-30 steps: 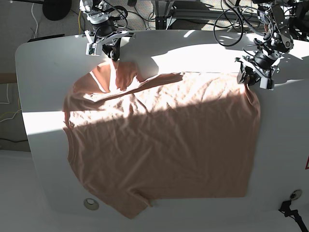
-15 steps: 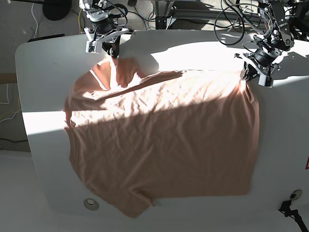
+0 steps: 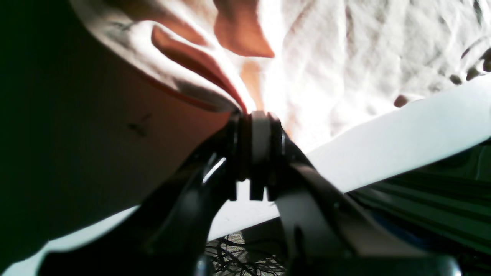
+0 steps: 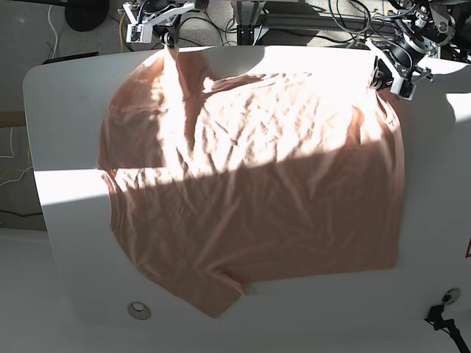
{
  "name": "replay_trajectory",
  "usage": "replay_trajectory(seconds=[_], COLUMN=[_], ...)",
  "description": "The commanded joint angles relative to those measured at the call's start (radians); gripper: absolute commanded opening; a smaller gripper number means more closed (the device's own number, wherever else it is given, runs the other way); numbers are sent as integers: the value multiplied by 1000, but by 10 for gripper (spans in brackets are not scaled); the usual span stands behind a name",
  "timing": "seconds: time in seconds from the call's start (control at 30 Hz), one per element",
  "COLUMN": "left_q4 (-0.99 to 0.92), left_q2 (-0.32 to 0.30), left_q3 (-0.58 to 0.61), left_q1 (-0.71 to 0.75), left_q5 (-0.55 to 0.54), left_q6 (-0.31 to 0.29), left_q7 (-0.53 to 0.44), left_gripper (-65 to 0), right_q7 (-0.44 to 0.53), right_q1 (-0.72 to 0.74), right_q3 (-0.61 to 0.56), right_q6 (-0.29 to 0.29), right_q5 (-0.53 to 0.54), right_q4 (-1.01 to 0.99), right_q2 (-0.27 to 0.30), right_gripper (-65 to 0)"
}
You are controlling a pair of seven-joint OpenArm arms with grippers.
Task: Fold the T-shirt properly
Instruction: 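Pull both shoulders toward the hem, folding the shirt top over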
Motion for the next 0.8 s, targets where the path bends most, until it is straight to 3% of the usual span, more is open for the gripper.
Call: replay_trajectory(seconds=[0.0,0.17,0.27,0.4,0.57,0.77], left_q4=[49,66,63,63,59,-7], left_q2=[-12,-6,-4,31,37,39], left_q3=[-6,-49,-52,-53,-33,-26], left_q1=[18,-19,-96,-217,-297,-387], left_q5=[-18,-18,-18,-10,-7,36], left_q6=[-4,-4,-4,2,4,4], left_q7=[-19,-19,-19,-18,-4,135], left_gripper=[-650,-650,-650,-650,-650,-650], right_q7=[31,155,155,154,60,-29], right_q1=[-24,-15,59,136,265,424], right_q3=[0,0,-5,-2,0,1], right_q6=[7,7,7,7,7,7], right_q5=[1,-3,3,3,3,3], right_q4=[36,36,28,28,28,17], right_q2=[4,10,54,60,76,80], right_gripper=[-650,-650,-650,-650,-650,-650])
